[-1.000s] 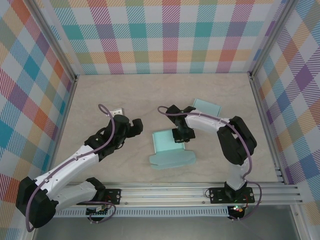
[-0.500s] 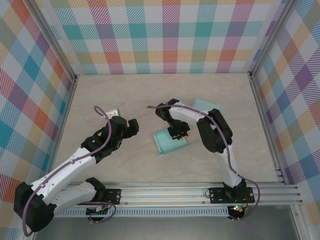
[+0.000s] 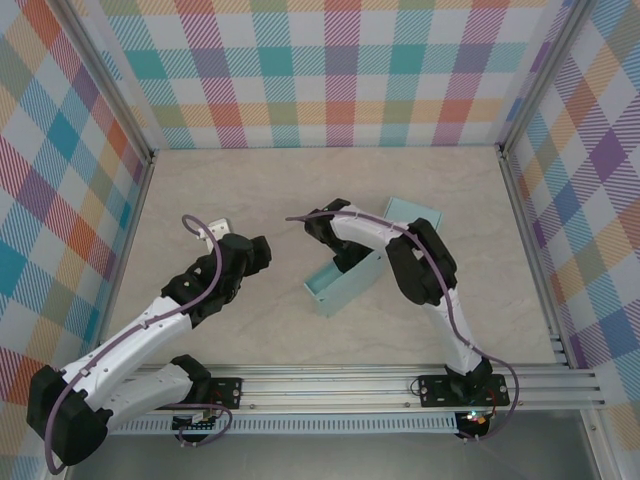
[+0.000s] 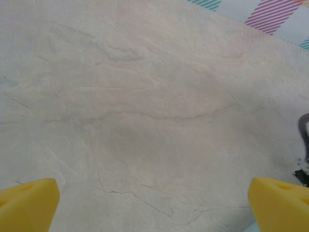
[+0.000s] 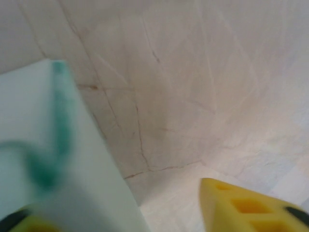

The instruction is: Fold the paper box

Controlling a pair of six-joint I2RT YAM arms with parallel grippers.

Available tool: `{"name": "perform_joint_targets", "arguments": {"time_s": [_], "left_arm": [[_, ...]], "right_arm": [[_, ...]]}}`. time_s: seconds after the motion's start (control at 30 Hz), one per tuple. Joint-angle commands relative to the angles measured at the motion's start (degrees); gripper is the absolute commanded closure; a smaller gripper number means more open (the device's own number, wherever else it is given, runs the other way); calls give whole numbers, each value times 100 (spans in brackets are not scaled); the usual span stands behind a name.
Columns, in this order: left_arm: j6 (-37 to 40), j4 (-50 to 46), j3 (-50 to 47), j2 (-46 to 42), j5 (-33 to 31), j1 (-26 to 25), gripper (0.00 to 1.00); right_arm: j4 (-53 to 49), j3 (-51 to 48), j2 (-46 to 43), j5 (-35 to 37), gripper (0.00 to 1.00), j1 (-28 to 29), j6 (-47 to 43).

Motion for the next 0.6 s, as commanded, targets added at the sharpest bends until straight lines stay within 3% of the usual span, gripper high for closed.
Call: {"name": "perform_joint_targets", "arguments": {"time_s": [0.0,0.33,0.57], "left_arm": [[-2,34,-29,94,-69,101,0],[703,362,355,1320,212,198,0],[1170,748,683,2363,720,206,0]], "right_arm": [[351,46,-426,89,42,-18,-75],[879,446,-1987,32,35,-18,-239],[1648,-688,-3968,-156,42,-26,80]]}}
